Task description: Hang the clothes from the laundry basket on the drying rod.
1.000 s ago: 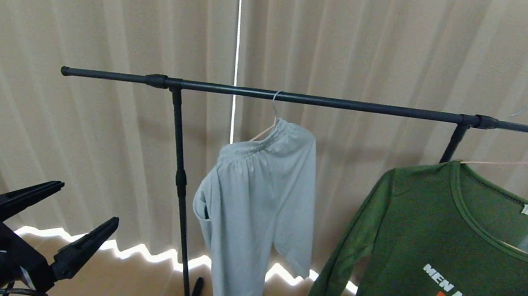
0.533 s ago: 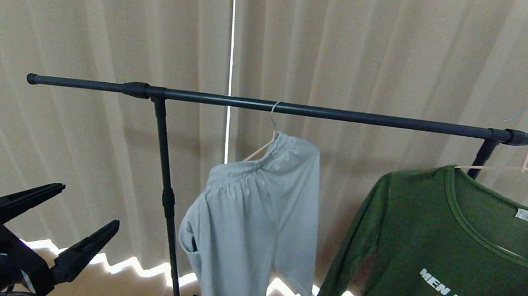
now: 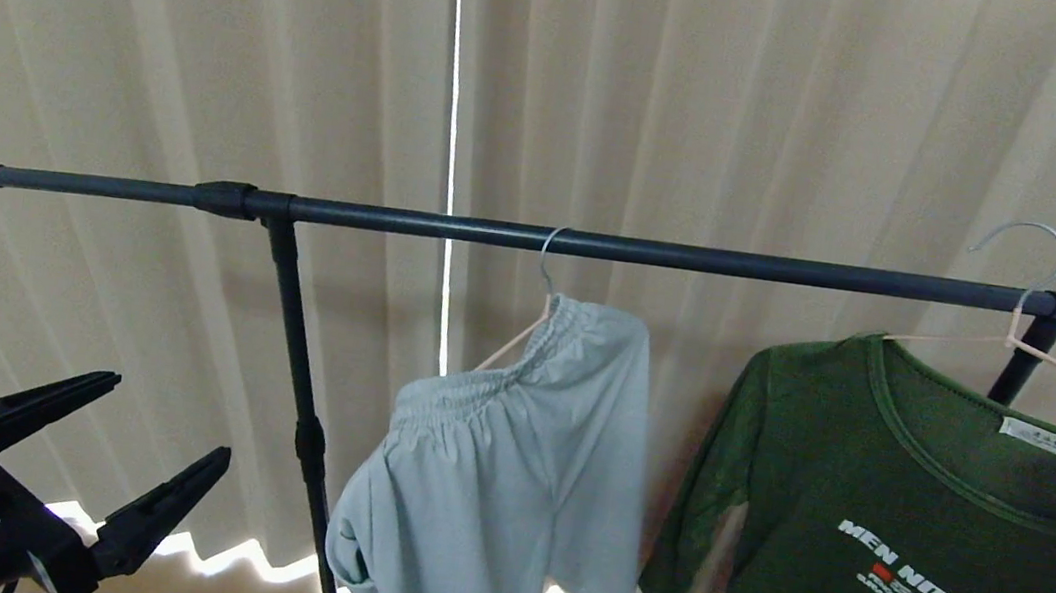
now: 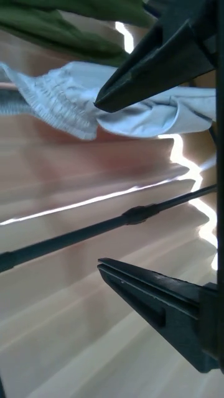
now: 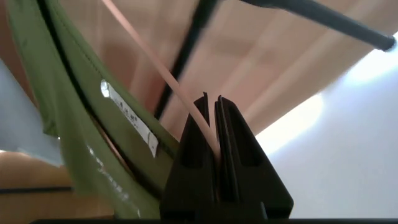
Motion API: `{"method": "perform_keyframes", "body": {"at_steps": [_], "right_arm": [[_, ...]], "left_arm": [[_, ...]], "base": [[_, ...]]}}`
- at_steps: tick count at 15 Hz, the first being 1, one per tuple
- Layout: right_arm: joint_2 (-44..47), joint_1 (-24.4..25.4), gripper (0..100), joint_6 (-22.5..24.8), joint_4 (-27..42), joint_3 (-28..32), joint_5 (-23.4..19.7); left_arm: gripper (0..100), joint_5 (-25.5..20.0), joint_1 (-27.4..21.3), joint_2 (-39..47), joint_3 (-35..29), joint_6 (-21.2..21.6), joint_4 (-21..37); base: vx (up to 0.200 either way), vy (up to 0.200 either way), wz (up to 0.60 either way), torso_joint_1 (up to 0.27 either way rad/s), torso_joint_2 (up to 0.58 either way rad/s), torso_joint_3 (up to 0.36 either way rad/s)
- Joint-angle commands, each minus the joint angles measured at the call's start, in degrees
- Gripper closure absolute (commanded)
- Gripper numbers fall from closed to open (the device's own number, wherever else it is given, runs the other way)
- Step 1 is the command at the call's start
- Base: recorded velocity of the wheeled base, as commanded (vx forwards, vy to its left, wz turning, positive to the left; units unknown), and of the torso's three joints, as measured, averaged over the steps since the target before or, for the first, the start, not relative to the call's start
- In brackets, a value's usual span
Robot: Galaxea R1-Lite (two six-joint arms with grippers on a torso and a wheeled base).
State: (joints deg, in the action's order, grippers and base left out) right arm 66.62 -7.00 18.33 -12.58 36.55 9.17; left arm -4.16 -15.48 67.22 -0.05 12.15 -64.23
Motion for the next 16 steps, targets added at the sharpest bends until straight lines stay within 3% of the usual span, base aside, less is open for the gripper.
{"method": "perform_keyframes", "body": {"at_steps": [1,4,6,16], "right_arm": [[3.8,0.8,100,-0.1,-0.6,0.7,-0.1],[11.2,1.1,100,-0.1,-7.1,1.6,0.5],[14.9,1.1,100,-0.1,-10.7,1.3,3.1],[15.1,4.4,100,-0.1,-11.4,-1.4,3.7]], "left_arm": [[0,-0.1,0.0,-0.1,0.0,0.0,0.0],[0,-0.1,0.0,-0.1,0.0,0.1,0.0],[0,-0.1,0.0,-0.1,0.0,0.1,0.0],[0,-0.1,0.0,-1.0,0.0,0.2,0.0]], "base": [[0.000,0.000,0.00,0.000,0.00,0.000],[0.000,0.000,0.00,0.000,0.00,0.000],[0.000,0.000,0.00,0.000,0.00,0.000],[0.000,0.000,0.00,0.000,0.00,0.000]]}}
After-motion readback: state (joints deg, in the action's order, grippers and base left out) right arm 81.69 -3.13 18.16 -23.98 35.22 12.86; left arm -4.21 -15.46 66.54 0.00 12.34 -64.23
